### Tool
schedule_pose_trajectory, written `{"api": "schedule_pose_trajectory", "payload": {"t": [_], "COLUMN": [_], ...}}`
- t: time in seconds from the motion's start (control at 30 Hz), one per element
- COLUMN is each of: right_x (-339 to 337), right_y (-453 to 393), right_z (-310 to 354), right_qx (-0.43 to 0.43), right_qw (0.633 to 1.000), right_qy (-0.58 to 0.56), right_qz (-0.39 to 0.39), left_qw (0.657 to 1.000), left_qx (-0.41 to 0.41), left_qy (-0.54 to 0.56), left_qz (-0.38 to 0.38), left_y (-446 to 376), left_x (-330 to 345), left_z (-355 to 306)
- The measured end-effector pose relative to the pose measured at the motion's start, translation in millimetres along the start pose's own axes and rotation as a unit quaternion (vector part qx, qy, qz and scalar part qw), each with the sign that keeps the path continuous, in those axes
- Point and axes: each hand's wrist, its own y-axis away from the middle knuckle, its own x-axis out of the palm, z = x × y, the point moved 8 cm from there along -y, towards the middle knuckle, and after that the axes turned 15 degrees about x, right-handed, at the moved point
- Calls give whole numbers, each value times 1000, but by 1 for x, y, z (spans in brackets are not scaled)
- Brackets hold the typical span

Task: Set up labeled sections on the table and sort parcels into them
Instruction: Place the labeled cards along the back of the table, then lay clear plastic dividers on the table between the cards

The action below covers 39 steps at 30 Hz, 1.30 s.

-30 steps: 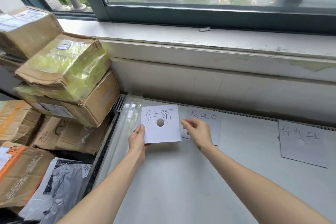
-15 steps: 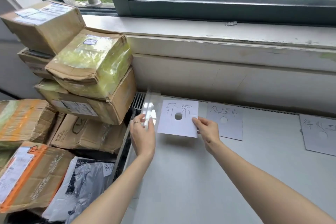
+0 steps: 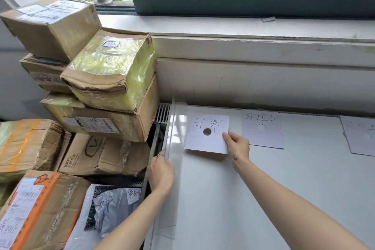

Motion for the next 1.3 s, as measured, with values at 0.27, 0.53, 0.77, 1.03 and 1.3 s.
{"api": "schedule_pose_trajectory", "payload": {"t": [0.27, 0.53, 0.77, 1.03, 1.3], "right_x": [7, 37, 57, 51, 81], "right_y": [-5, -7, -9, -5, 96], "right_z": [4, 28, 35, 41, 0], "right_qx": [-8, 12, -7, -33, -22], "right_qw": [999, 994, 977, 979, 992], "right_qy": [11, 43, 141, 124, 80], "right_qz": [-34, -96, -162, -159, 91], "left_qw": [995, 994, 991, 987, 979], "left_qx": [-23, -4, 3, 7, -13], "left_qy": [94, 110, 134, 160, 205], "left_qz": [-17, -26, -15, -16, 9], "left_y": [1, 23, 24, 22, 28], "left_x": [-19, -40, -32, -29, -19], "left_z": [20, 40, 41, 39, 23]}}
